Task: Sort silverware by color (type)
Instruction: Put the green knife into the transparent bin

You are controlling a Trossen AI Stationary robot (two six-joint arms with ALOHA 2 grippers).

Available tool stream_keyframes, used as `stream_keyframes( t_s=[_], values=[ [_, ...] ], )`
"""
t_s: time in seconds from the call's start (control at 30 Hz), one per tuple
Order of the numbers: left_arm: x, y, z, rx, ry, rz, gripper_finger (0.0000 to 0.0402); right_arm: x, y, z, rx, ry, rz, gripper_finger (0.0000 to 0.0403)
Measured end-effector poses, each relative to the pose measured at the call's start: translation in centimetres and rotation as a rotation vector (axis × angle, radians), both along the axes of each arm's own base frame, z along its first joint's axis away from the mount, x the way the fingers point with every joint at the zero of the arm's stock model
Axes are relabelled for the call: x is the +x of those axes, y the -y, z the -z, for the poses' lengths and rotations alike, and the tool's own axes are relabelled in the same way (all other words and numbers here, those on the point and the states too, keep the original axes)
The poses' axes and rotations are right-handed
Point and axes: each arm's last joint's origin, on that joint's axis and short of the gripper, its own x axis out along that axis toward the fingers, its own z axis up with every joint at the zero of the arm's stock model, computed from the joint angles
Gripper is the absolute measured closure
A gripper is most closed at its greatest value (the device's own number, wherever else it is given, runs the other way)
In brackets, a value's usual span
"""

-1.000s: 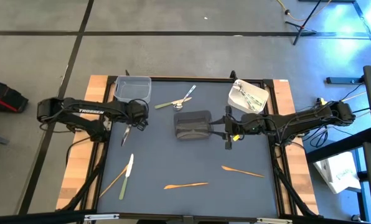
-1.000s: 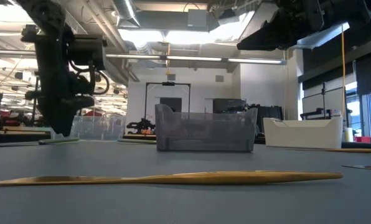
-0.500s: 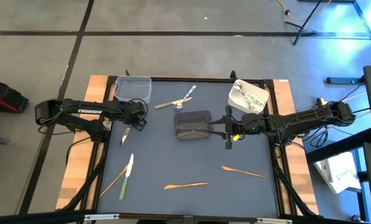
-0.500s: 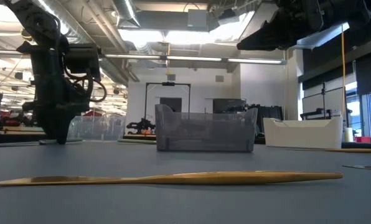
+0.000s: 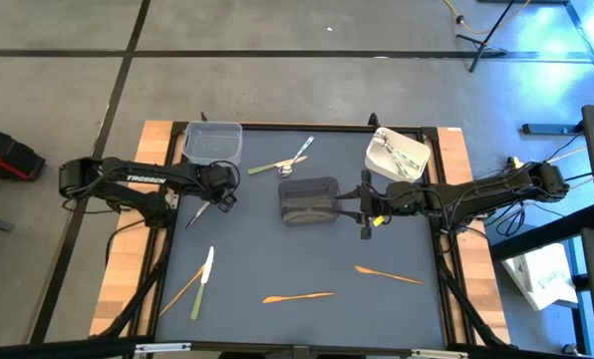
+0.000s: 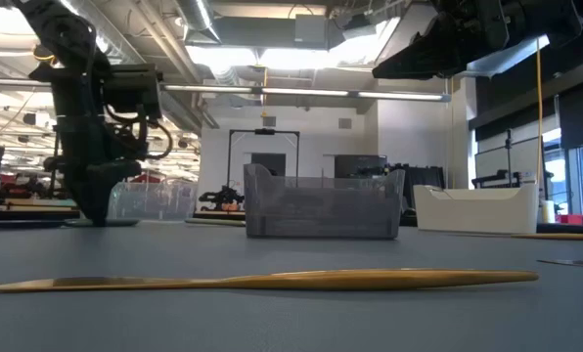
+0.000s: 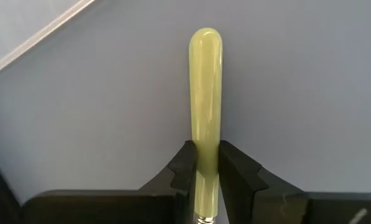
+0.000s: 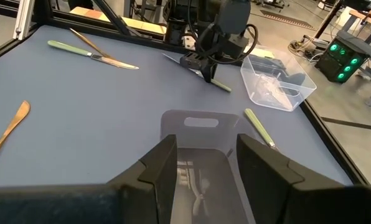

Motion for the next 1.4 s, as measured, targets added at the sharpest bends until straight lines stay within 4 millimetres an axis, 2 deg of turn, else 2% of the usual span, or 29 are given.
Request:
stream_keyframes(
  t_s=[0.33,0.7,0.83,0.93,1.13,1.4],
  values=[
    [2.3,1.1,-2.5,0.017,0.059,0.131,0.0373,0.0,0.0,0.0,0.0,-0.002,0.0,0.0249],
    [4.7,2.3,-5.9,0.111,0.119,0.327,0.0378,0.0,0.0,0.1,0.004,-0.012,0.001,0.0249],
    [5.1,2.5,-6.4,0.138,0.127,0.394,0.0378,0.0,0.0,0.1,0.005,-0.013,0.002,0.0249],
    [5.3,2.6,-6.2,0.125,0.159,0.428,0.0378,0.0,0.0,0.1,0.005,-0.013,0.002,0.0249],
    [4.6,3.0,-3.7,0.042,0.188,0.472,0.0378,0.0,0.0,0.1,0.005,-0.013,0.002,0.0249],
    [3.5,3.1,-0.9,0.028,0.228,0.381,0.0373,0.0,0.0,-0.1,0.008,0.007,0.001,0.0249]
  ],
)
